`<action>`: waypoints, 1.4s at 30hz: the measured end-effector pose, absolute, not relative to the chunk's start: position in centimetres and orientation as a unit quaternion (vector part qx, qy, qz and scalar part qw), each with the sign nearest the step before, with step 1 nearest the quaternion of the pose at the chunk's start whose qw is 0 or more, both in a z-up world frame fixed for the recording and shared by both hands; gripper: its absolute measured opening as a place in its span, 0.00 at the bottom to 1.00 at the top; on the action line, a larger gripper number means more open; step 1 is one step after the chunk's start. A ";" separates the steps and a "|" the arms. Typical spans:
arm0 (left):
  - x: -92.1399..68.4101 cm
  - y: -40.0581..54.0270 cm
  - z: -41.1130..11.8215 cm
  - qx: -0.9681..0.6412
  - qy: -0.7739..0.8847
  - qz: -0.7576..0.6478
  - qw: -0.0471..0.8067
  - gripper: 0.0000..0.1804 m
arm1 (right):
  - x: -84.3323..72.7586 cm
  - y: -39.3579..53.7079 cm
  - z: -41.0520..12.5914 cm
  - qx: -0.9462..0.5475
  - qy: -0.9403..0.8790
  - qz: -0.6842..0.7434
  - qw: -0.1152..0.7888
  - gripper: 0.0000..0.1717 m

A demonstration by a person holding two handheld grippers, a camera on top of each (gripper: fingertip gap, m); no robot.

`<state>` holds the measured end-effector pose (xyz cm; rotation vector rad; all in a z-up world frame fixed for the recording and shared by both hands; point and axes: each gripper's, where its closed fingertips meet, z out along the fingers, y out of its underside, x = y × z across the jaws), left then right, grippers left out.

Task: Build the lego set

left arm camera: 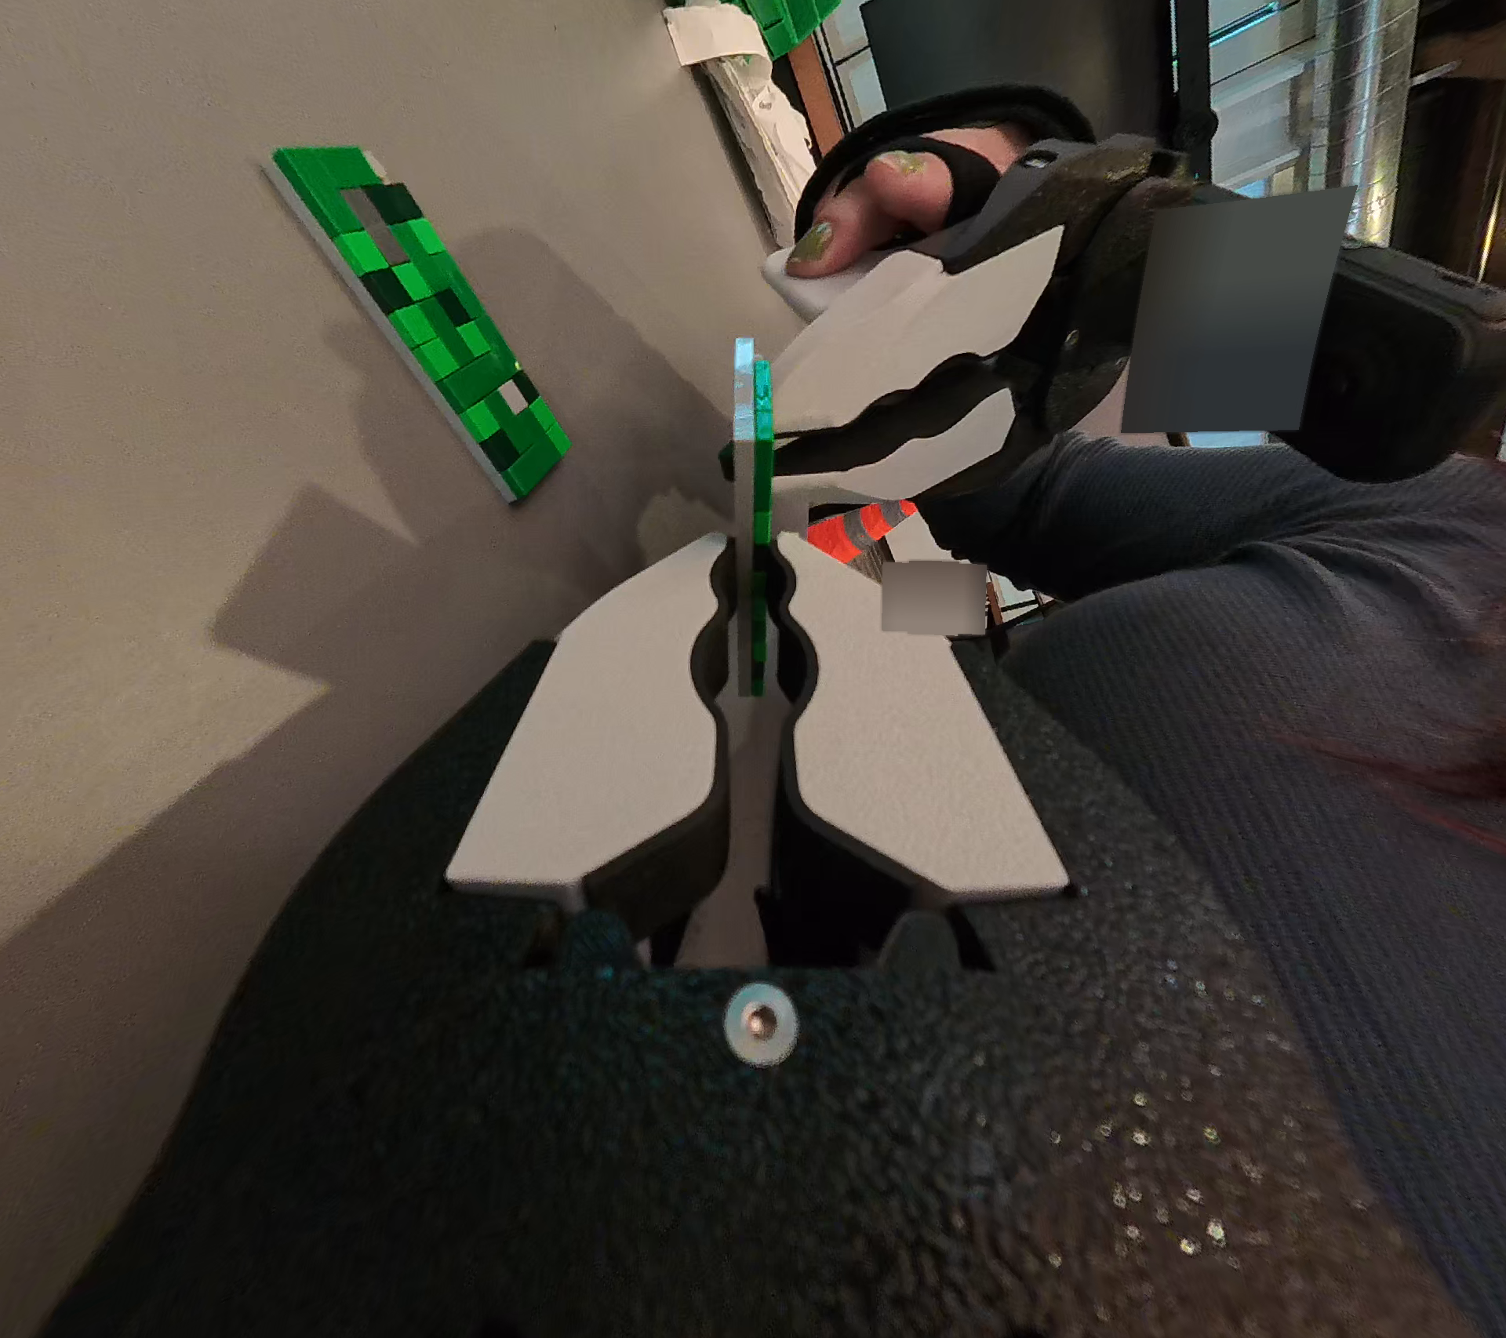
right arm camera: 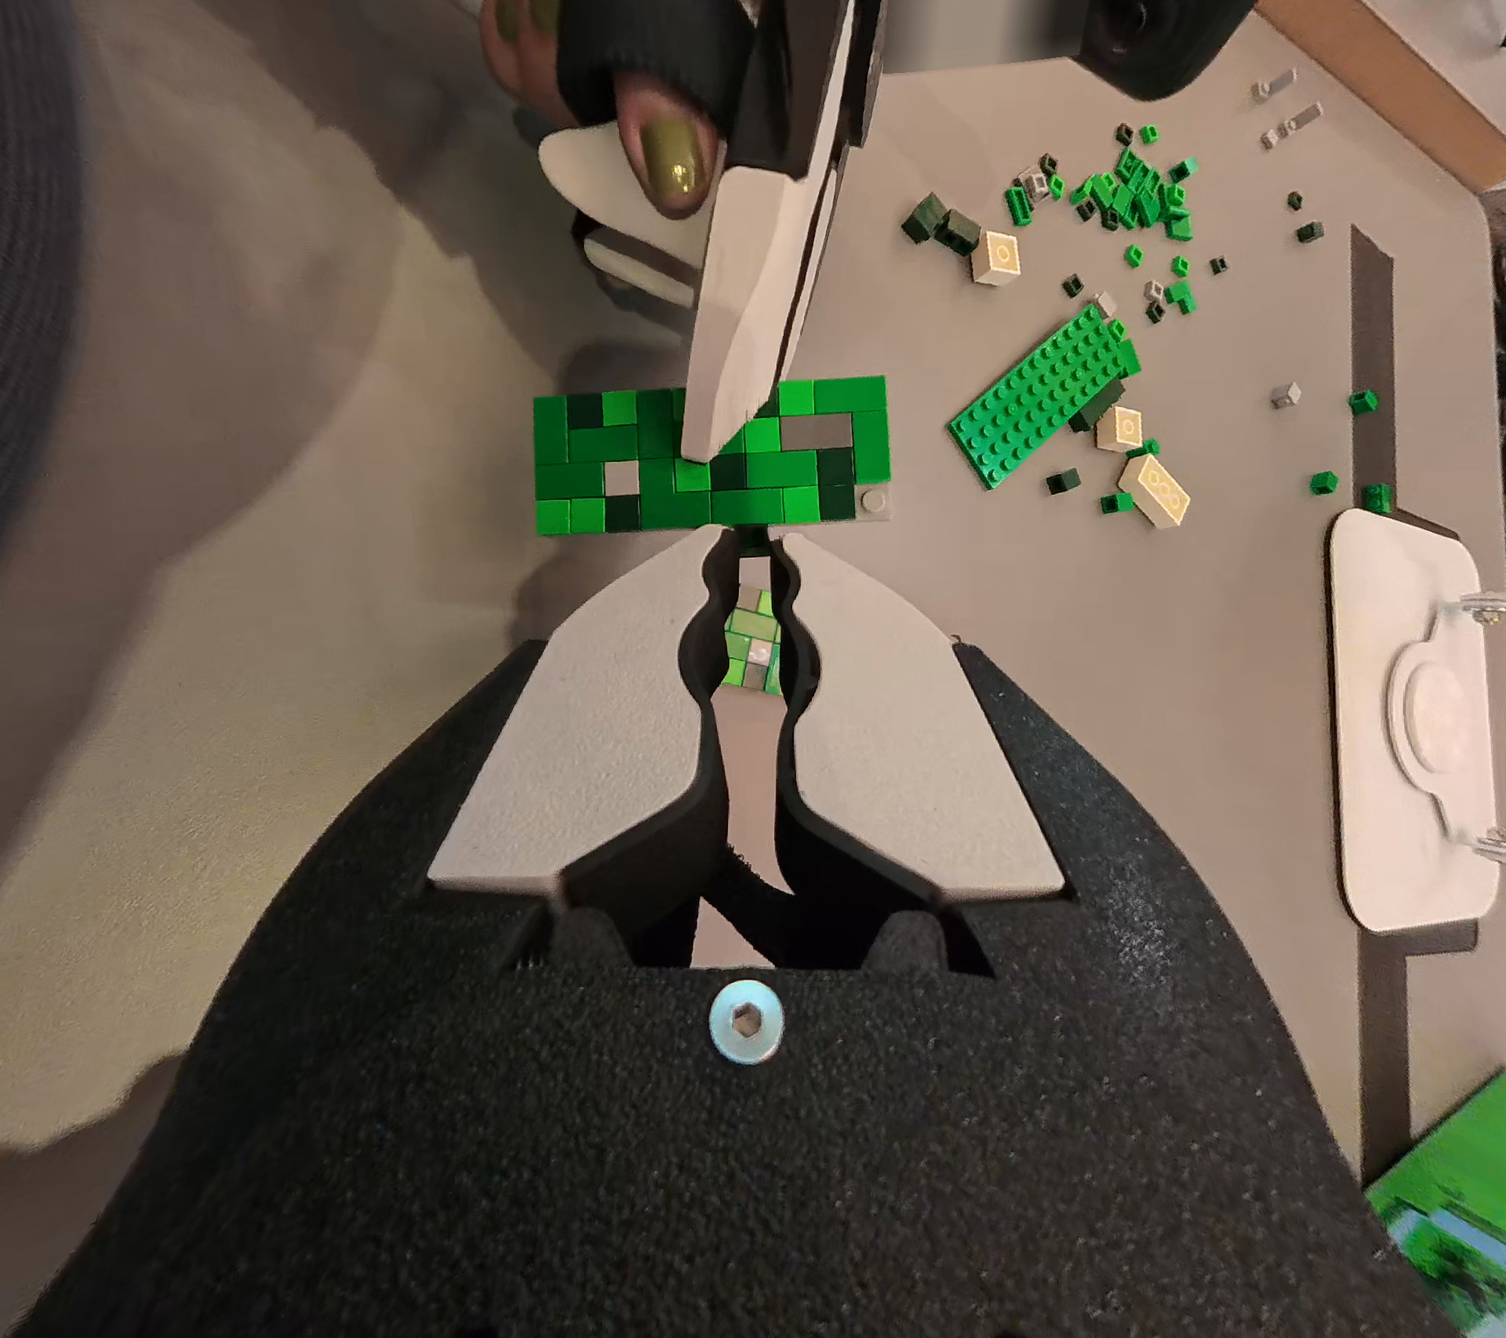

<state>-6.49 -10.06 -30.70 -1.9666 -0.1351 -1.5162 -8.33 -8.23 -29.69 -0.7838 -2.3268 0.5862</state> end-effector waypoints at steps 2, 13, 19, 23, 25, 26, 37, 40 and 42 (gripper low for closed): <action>-6.5 -10.0 -30.9 -0.752 -0.053 -0.574 0.320 0.03 | -8.3 -8.4 -29.6 -0.294 -0.877 0.231 0.302 0.04; -7.5 -9.8 -31.4 -0.763 -0.066 -0.551 0.331 0.03 | -7.1 -5.3 -31.5 -0.374 -0.862 0.220 0.261 0.00; -8.1 -10.2 -30.9 -0.756 -0.061 -0.554 0.343 0.03 | -2.2 -2.0 -31.8 -0.546 -0.763 0.192 0.287 0.01; -7.2 -9.9 -31.2 -0.754 -0.045 -0.566 0.330 0.03 | 3.0 -3.5 -33.3 -0.633 -0.716 0.195 0.220 0.07; -6.5 -9.7 -31.2 -0.753 -0.035 -0.571 0.325 0.03 | 4.4 -4.3 -33.6 -0.661 -0.689 0.197 0.224 0.09; -6.1 -9.6 -31.3 -0.753 -0.031 -0.573 0.323 0.03 | 4.5 -5.0 -33.5 -0.674 -0.670 0.209 0.230 0.09; -7.4 -8.8 -31.7 -0.766 0.037 -0.588 0.258 0.03 | 2.9 -8.9 -35.1 -0.713 -0.611 0.201 0.277 0.12; -7.8 -8.7 -32.1 -0.770 0.065 -0.596 0.218 0.03 | 2.9 -8.4 -35.2 -0.709 -0.624 0.170 0.281 0.04; -7.7 -8.7 -32.0 -0.760 0.077 -0.614 0.200 0.03 | 3.0 -8.0 -35.1 -0.693 -0.652 0.146 0.271 0.04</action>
